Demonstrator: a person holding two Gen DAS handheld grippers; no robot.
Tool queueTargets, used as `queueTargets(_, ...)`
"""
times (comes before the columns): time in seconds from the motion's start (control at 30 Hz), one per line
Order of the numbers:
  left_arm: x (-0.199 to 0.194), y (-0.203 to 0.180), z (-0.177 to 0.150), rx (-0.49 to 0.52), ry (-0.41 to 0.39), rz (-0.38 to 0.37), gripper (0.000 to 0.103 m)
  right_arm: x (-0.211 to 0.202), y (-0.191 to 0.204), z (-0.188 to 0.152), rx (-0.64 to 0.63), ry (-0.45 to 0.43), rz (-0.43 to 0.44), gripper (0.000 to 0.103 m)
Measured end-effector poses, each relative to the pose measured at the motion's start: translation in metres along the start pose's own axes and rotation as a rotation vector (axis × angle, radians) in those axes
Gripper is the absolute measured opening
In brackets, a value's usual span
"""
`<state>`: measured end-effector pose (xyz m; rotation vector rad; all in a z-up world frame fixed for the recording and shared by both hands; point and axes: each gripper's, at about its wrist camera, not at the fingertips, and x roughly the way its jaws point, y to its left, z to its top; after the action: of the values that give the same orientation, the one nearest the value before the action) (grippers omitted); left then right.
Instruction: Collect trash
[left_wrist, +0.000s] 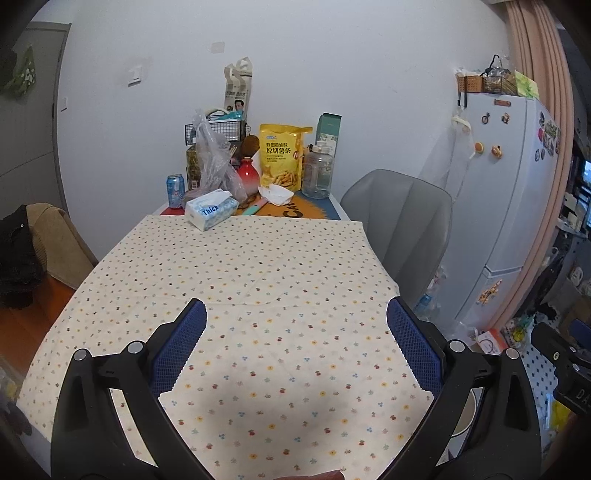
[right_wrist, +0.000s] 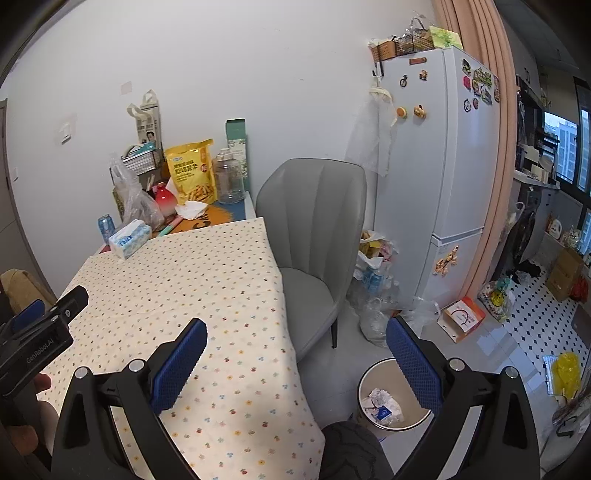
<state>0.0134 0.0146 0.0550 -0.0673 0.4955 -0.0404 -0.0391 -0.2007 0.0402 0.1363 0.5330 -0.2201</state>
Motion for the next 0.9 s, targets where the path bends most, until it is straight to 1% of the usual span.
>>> queueTargets(0.37, -0.013, 0.001, -0.001, 0.014, -0.005, 0.015, 0.097, -0.015, 0.003, -0.003, -0.007, -0.026, 0.021, 0.095)
queueTargets(0.67, -0.013, -0.009, -0.001, 0.039, -0.003, 0.019, 0.097, -0.012, -0.005, -0.004, 0.009, -0.022, 0.023, 0.095)
queueTargets(0.9, -0.012, -0.014, -0.002, 0.049, 0.002, 0.013, 0.097, -0.010, -0.005, -0.006, -0.004, -0.021, 0.016, 0.095)
